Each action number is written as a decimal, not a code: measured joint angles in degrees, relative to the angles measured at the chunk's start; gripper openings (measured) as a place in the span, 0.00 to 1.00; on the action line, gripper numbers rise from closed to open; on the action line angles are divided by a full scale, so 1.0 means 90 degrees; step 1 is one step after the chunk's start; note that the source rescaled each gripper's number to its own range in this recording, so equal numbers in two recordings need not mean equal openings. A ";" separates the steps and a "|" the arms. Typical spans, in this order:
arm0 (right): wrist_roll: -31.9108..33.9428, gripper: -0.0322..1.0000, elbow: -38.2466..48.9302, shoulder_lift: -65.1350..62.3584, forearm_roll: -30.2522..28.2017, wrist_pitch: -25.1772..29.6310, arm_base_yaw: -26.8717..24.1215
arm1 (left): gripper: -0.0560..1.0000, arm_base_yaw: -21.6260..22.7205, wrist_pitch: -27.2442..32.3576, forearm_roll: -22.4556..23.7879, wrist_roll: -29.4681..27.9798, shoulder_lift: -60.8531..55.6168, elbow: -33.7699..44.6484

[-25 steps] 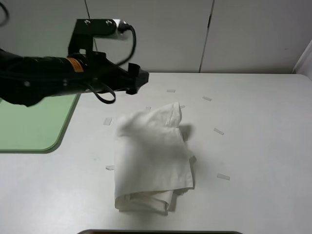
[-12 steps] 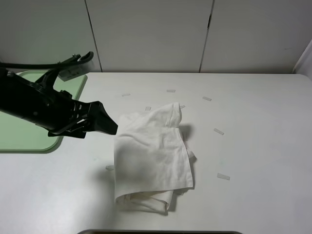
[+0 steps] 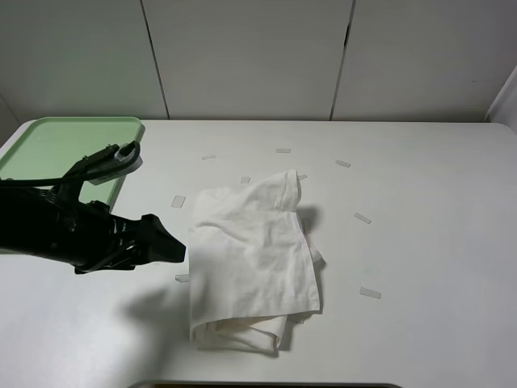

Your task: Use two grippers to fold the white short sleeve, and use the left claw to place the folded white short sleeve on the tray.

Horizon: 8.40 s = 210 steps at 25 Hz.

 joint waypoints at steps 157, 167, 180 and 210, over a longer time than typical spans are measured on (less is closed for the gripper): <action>0.0003 1.00 0.0000 0.0000 0.0125 0.0000 0.0000 | 1.00 0.1577 0.1799 1.0772 -0.6844 -0.0625 -0.4345; 0.0003 1.00 0.0000 0.0000 0.0132 0.0000 0.0000 | 1.00 0.1091 0.2793 1.0108 -0.6838 -0.2809 -0.3890; 0.0003 1.00 0.0000 0.0000 0.0144 0.0000 0.0000 | 1.00 0.1091 0.4236 0.9683 -0.6712 -0.6589 -0.2951; 0.0003 1.00 0.0000 0.0000 0.0144 0.0000 0.0000 | 1.00 0.1091 0.5497 0.7960 -0.5696 -0.9134 -0.1680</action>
